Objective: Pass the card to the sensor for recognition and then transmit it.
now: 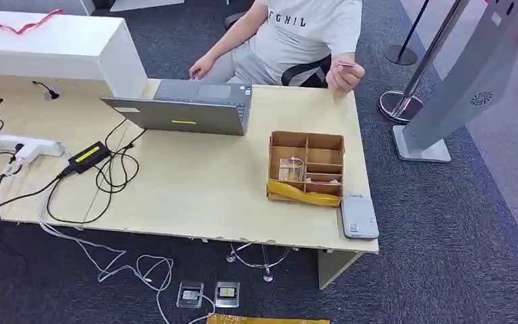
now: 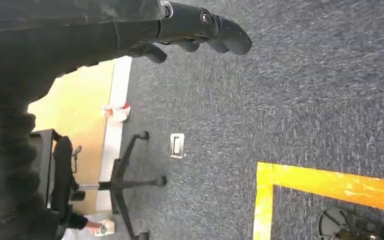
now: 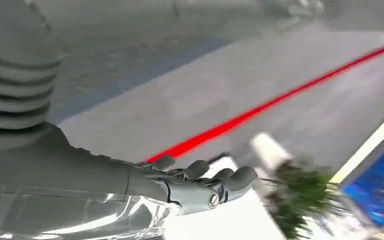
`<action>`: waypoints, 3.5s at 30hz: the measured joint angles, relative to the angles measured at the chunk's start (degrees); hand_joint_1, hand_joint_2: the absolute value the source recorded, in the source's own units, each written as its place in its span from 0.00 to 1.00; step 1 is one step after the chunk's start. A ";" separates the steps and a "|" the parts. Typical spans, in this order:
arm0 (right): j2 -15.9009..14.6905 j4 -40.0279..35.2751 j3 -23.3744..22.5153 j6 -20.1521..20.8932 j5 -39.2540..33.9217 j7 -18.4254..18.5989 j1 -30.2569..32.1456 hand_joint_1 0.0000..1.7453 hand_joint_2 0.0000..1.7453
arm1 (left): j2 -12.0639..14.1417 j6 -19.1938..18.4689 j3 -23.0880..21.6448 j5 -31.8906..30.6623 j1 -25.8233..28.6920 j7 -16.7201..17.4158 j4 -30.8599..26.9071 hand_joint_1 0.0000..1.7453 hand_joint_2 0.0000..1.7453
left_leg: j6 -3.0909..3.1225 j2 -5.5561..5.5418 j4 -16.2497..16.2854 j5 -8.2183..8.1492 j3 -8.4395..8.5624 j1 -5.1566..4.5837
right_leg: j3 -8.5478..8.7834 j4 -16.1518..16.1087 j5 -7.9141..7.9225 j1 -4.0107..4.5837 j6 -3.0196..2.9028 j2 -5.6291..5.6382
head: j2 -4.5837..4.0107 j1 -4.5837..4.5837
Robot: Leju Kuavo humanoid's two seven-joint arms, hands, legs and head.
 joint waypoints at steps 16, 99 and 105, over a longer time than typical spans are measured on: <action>9.69 -5.30 28.90 12.83 16.67 -0.24 -22.66 0.00 1.00 | 0.66 -0.61 -2.05 -1.40 -0.57 -0.39 0.00 0.00 1.00 | -0.10 -0.19 -0.01 0.12 -0.28 0.13 | -0.23 0.13 0.03 0.12 -0.05 -0.08 | 0.00 0.07; 22.19 12.97 46.79 12.50 15.21 -6.40 -15.65 1.00 1.00 | 1.73 -2.29 -4.94 -2.32 -0.45 4.06 0.00 0.00 0.00 | -0.17 0.00 0.01 0.07 -0.19 0.12 | -0.31 0.10 0.02 0.10 -0.05 0.11 | 0.00 0.04; 22.51 14.08 46.49 12.08 14.79 -7.15 -13.99 1.00 1.00 | 1.73 -2.32 -4.94 -2.47 -0.45 4.02 0.00 0.00 0.00 | -0.17 0.01 0.01 0.07 -0.18 0.12 | -0.31 0.10 0.02 0.10 -0.05 0.12 | 0.00 0.04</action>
